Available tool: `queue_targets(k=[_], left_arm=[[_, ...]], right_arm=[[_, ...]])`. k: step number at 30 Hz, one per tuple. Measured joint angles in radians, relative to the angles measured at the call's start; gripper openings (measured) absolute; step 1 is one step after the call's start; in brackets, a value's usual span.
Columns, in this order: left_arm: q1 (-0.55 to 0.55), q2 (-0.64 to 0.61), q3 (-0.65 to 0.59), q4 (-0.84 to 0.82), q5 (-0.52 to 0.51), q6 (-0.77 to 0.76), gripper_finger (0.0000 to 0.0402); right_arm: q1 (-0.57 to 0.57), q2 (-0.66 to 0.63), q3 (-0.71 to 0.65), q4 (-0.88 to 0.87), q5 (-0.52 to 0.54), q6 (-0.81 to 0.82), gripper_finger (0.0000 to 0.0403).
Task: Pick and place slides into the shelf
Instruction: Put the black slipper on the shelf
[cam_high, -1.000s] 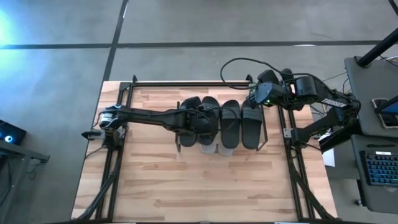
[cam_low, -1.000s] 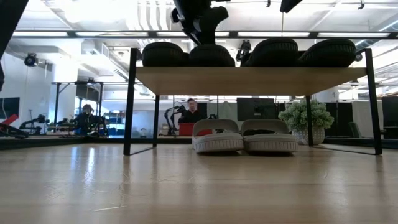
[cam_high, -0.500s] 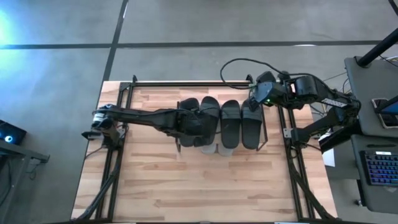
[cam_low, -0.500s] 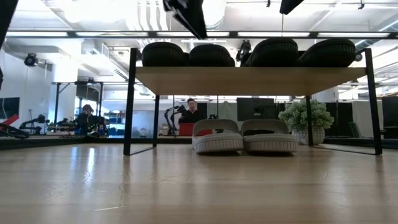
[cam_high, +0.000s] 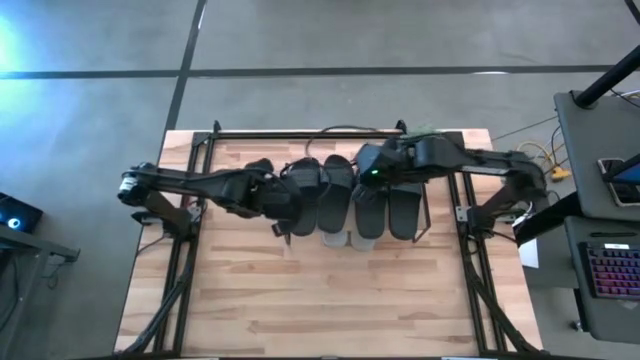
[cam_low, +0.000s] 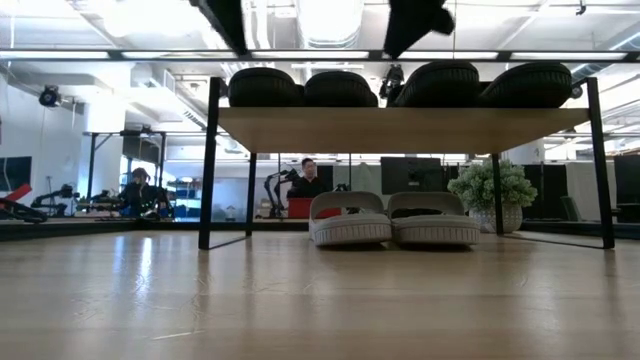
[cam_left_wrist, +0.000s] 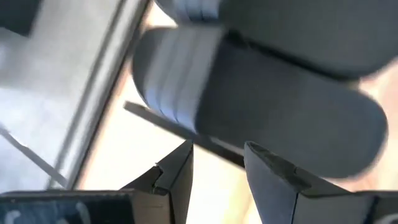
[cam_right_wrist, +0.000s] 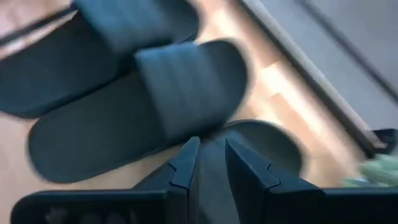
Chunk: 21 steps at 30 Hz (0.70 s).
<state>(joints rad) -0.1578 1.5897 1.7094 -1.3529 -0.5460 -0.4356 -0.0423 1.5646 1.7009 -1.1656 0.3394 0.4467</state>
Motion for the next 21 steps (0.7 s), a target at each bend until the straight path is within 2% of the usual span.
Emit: queue_targets(k=[5,8,10,14,21], left_arm=[[-0.045,-0.085,-0.137,0.003,0.039,-0.144,0.0128],[-0.078,-0.133,-0.209,0.015,0.041,-0.238,0.0128],[-0.097,-0.161,-0.246,0.018,0.042,-0.294,0.0128],[-0.120,-0.202,-0.302,0.036,0.041,-0.369,0.0128],[-0.133,-0.222,-0.354,0.071,0.041,-0.396,0.0128]], right_arm=[[0.001,0.088,0.013,0.026,-0.151,-0.052,0.0068],[0.014,0.123,0.013,0.064,-0.298,-0.078,0.0068],[0.030,0.138,0.013,0.086,-0.388,-0.098,0.0068],[0.053,0.157,0.013,0.101,-0.500,-0.134,0.0068],[0.076,0.204,0.011,0.142,-0.494,-0.170,0.0068]])
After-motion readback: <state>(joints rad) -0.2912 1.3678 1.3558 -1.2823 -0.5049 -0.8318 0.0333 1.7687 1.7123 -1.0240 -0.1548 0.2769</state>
